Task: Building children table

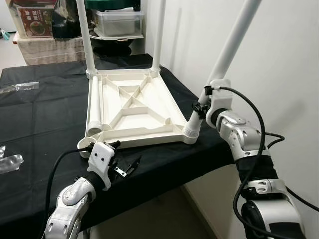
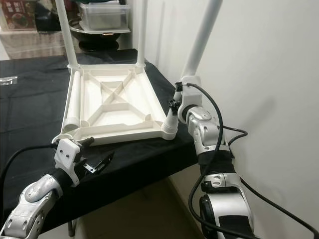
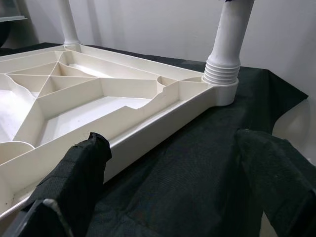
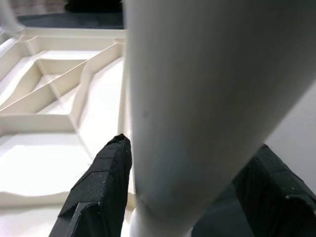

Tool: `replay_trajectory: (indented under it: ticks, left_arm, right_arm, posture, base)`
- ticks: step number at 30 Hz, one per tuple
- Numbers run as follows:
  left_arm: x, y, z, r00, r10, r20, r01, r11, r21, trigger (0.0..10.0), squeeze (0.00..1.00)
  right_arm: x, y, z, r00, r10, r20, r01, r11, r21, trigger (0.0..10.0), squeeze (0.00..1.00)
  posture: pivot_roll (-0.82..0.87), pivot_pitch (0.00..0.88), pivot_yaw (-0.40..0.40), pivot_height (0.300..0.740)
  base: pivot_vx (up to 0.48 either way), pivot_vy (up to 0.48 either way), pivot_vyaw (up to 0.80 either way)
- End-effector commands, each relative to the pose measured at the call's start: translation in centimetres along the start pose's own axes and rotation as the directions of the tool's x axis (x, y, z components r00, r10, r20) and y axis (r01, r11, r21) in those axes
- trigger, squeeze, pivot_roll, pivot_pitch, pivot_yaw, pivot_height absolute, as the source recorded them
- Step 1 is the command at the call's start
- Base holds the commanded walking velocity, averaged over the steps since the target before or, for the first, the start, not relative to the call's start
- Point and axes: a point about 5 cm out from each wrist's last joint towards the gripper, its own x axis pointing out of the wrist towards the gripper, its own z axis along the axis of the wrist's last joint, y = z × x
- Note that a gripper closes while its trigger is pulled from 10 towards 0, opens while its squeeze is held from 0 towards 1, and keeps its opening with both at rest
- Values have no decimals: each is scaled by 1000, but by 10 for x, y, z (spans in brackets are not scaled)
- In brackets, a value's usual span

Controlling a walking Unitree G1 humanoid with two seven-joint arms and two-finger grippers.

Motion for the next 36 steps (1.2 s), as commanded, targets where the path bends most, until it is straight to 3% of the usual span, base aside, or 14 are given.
replay_trajectory:
  ticks: [1,8,19,24,26,36]
  left_arm:
    - [-1,1,-3,1000,-4,-14,4,1000,4,10000,0]
    - [-1,0,-3,1000,-9,-16,9,1000,5,10000,0]
    - [-2,1,-4,1000,-7,-20,7,1000,8,10000,0]
    - [-3,1,-4,1000,-7,-21,7,1000,9,10000,0]
    - [-3,1,-3,1000,-9,-20,9,1000,12,10000,0]
    - [-2,2,-3,1000,-11,-19,11,1000,14,10000,0]
  right_arm:
    - [1,2,7,999,31,26,-31,999,-15,10000,0]
    - [5,1,15,989,140,57,-137,989,-55,10000,0]
    - [12,-15,13,993,104,47,-102,993,-51,10000,0]
    - [12,-17,12,989,126,83,-123,992,-39,10000,0]
    - [11,-13,19,964,215,159,-211,977,-40,10000,0]
    - [13,-14,27,953,230,197,-224,973,-52,10000,0]
  posture:
    - [32,0,-95,740]
    - [32,0,-95,740]
    - [44,0,-101,740]
    - [46,0,-100,740]
    - [47,0,-99,740]
    - [52,0,-101,740]
  base:
    - [0,0,0]
    - [0,0,0]
    - [0,0,0]
    - [0,0,0]
    - [0,0,0]
    - [0,0,0]
